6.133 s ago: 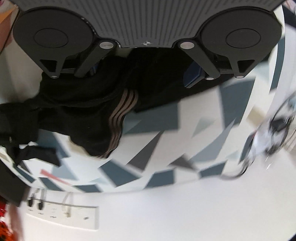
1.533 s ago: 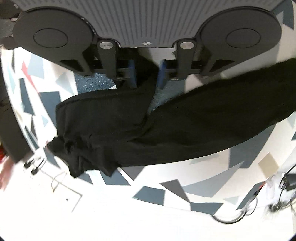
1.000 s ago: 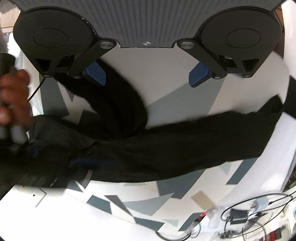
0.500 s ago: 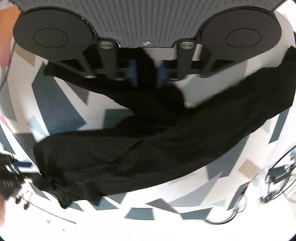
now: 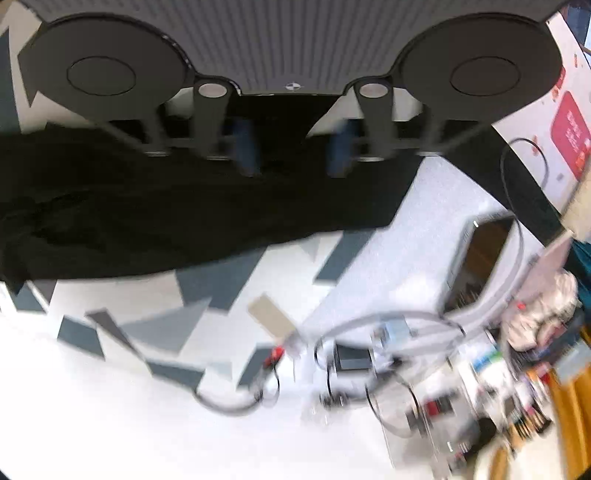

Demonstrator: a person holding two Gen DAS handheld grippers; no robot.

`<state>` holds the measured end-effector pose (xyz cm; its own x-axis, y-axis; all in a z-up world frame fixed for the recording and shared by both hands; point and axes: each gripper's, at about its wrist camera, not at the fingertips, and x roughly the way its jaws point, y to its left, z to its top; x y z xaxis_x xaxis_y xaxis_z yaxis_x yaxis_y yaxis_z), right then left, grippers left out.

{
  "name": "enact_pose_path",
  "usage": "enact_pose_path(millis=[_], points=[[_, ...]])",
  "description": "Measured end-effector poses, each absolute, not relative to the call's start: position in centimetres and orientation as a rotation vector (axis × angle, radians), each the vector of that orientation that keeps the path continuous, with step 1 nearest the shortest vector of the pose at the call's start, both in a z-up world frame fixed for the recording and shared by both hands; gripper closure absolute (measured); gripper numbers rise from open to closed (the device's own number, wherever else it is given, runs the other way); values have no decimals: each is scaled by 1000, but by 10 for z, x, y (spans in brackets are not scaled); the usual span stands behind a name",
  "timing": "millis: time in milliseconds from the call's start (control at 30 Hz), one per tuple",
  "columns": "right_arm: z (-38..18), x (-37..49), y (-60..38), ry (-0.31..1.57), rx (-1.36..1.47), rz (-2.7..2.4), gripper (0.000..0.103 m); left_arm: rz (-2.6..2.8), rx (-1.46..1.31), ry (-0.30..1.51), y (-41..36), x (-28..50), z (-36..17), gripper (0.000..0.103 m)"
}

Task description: Fold clothes

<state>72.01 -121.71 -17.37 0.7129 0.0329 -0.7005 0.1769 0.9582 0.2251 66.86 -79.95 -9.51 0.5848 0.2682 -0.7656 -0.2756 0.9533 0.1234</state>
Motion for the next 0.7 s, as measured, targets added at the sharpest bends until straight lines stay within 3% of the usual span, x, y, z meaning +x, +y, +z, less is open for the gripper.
enact_pose_path(millis=[200,300,333,367,433,533,600,700], points=[[-175,652,-1230,871,381,-38,102,78,103,912,-868,683,-108,29],[-173,623,-1238,991,489,57,97,-42,151,947,-902,686,-121,29],[-169,623,-1248,975,521,56,87,-73,168,955,-912,686,-126,29],[-163,623,-1260,947,551,45,69,-88,187,958,-919,686,-130,27],[-152,624,-1282,890,611,25,57,-99,227,969,-928,688,-140,26],[-145,657,-1322,752,611,-94,57,-105,238,988,-930,689,-151,26],[-149,689,-1345,675,608,-169,57,-119,241,1003,-935,690,-150,36],[-166,747,-1363,647,607,-259,57,-125,257,1011,-940,688,-147,38]])
